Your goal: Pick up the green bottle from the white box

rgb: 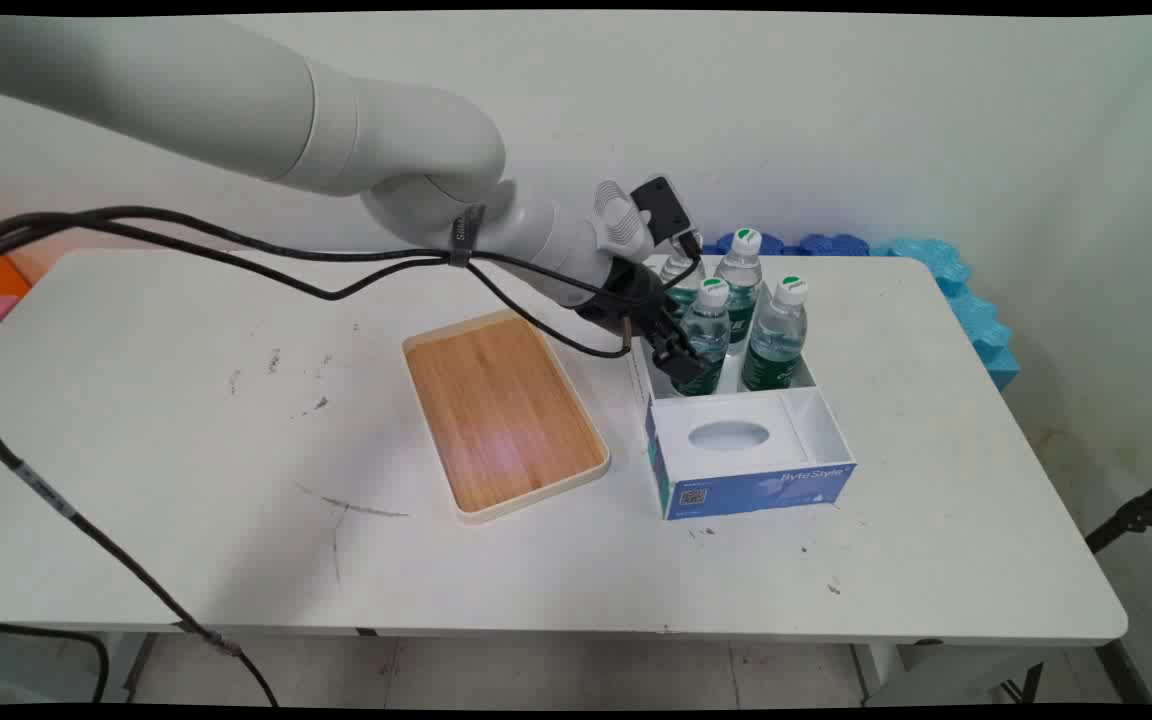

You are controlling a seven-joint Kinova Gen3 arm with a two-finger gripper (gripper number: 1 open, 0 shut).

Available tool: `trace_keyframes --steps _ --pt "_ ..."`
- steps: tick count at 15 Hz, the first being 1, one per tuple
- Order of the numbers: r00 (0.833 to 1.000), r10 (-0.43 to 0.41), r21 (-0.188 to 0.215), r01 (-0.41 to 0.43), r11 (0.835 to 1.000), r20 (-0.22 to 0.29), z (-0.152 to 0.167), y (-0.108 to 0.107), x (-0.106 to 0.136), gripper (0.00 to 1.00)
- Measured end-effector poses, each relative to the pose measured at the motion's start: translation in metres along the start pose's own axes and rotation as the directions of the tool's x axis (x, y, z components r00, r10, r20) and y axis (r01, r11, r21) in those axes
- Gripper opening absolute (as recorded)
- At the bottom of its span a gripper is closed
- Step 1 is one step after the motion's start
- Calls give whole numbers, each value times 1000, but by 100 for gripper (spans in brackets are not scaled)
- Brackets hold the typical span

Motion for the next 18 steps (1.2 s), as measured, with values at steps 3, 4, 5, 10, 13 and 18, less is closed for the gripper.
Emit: trace_keyframes --steps 3,4,5,10,13,18 --pt "1000 14 -8 -14 1000 2 -5 -1 -3 100" --pt "1000 17 -12 -17 1000 3 -8 -1 -3 100" --pt "1000 22 -19 -22 1000 6 -12 -2 -3 100" --pt "997 72 -53 -71 996 5 -39 -15 -1 100" --pt "993 121 -72 -120 990 2 -60 -30 1 100" --pt "978 208 -88 -208 974 -9 -88 -58 9 100"
